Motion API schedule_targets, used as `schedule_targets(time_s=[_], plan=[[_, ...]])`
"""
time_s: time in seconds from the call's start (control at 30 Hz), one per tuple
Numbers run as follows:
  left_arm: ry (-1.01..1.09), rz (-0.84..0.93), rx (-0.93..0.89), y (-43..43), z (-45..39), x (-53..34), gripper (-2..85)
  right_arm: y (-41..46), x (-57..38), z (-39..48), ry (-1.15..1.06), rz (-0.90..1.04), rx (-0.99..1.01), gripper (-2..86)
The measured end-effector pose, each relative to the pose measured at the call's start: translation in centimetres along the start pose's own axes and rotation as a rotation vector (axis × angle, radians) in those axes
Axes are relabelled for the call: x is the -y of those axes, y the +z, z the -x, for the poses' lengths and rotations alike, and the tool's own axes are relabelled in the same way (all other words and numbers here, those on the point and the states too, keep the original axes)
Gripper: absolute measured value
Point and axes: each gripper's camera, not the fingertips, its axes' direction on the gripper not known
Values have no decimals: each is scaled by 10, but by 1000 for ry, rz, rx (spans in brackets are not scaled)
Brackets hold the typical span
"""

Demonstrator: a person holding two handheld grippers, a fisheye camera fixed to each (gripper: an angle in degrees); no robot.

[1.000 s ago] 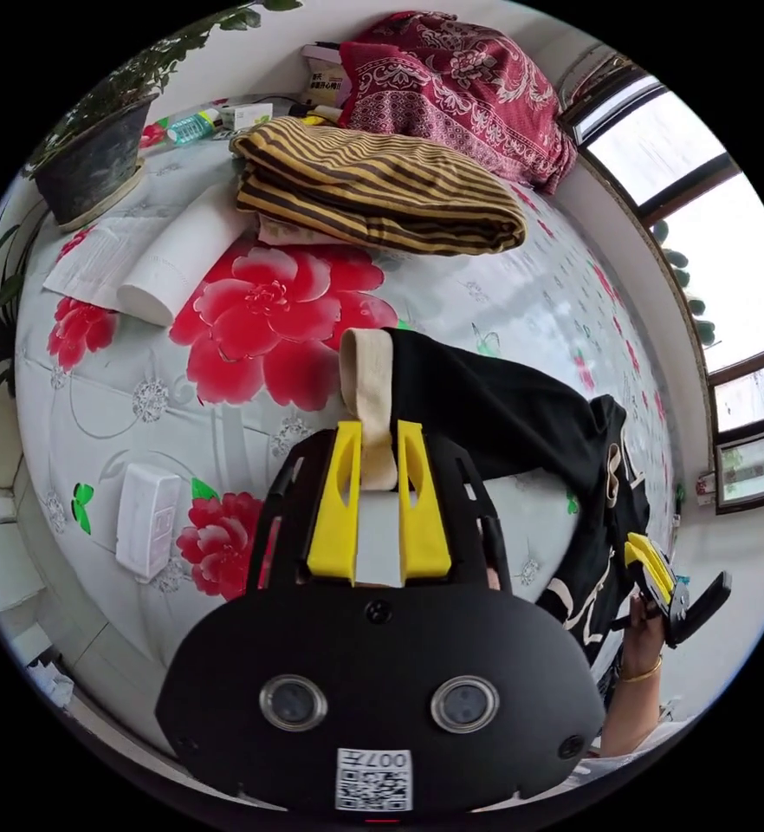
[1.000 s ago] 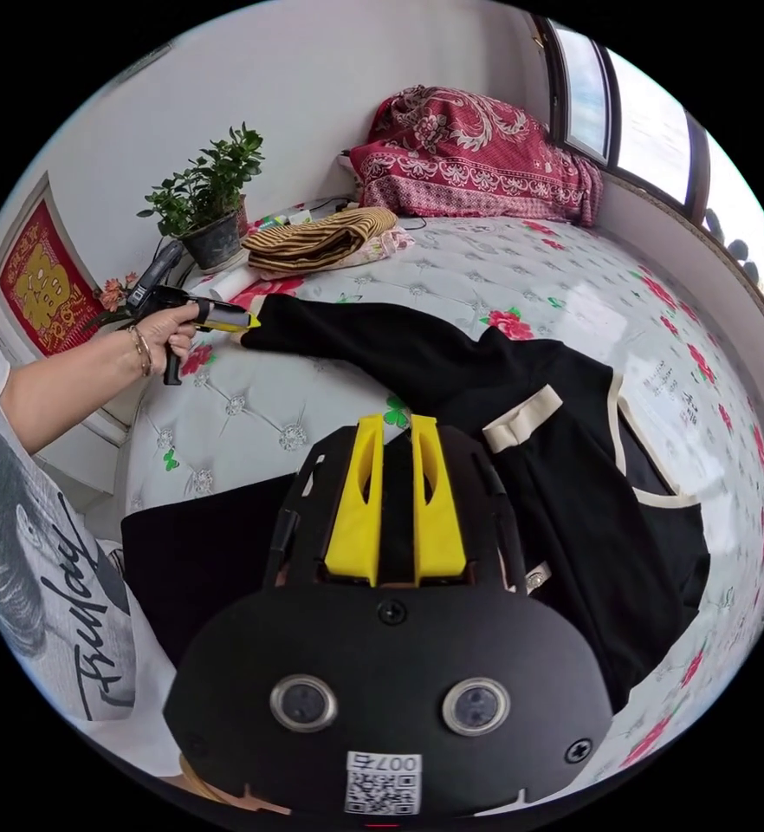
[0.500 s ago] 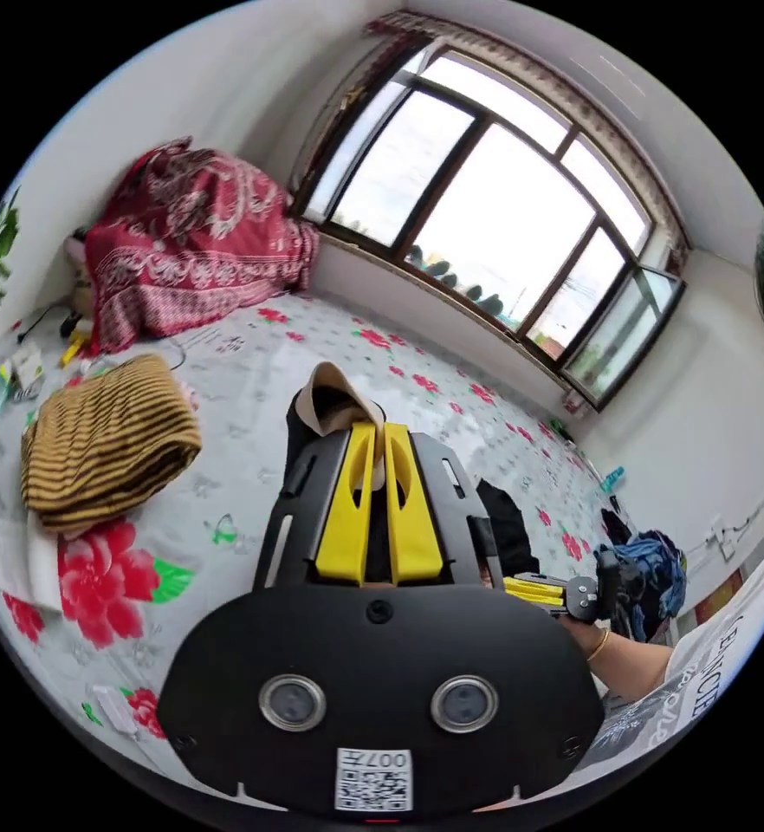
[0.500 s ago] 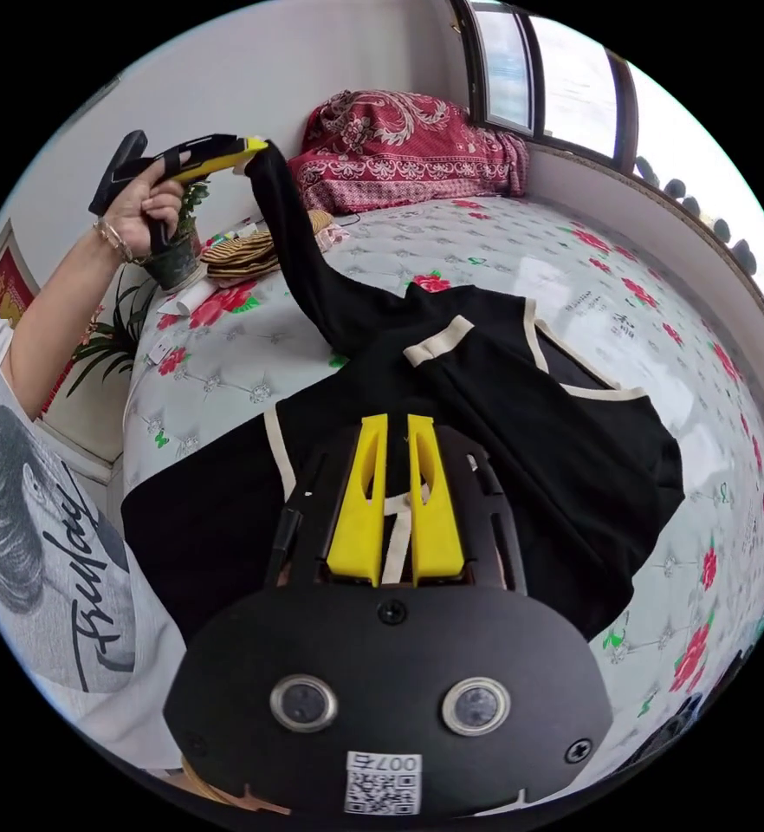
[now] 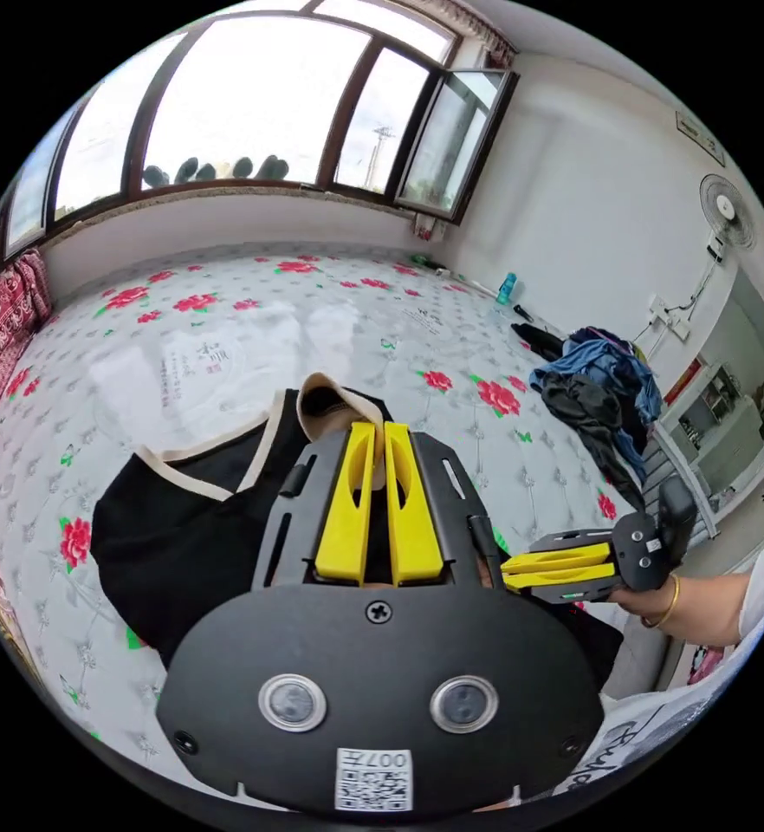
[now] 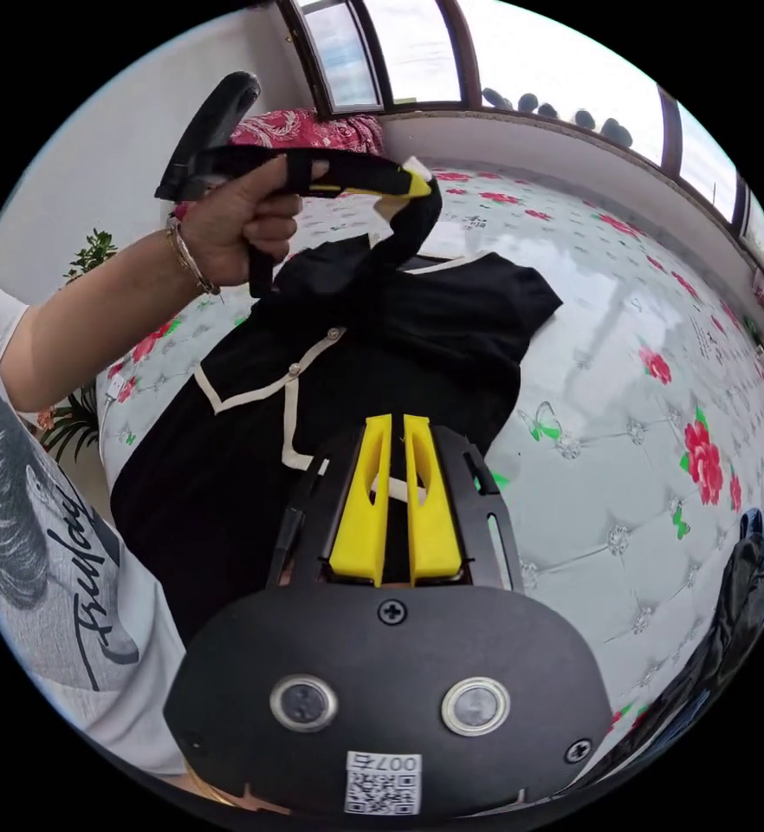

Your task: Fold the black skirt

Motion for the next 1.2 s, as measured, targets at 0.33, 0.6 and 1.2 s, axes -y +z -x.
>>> schedule_targets(time_s=[0.33, 0.6, 1.2], plan=[[71, 81, 43, 35, -39, -40, 111, -22, 14, -30, -7, -78, -28, 61], [-23, 97, 382, -30, 29, -105, 82, -11, 99, -55, -86, -91, -1, 93], [-220, 225, 426, -1, 129, -169, 36, 39, 323, 54, -497, 100, 365, 91]])
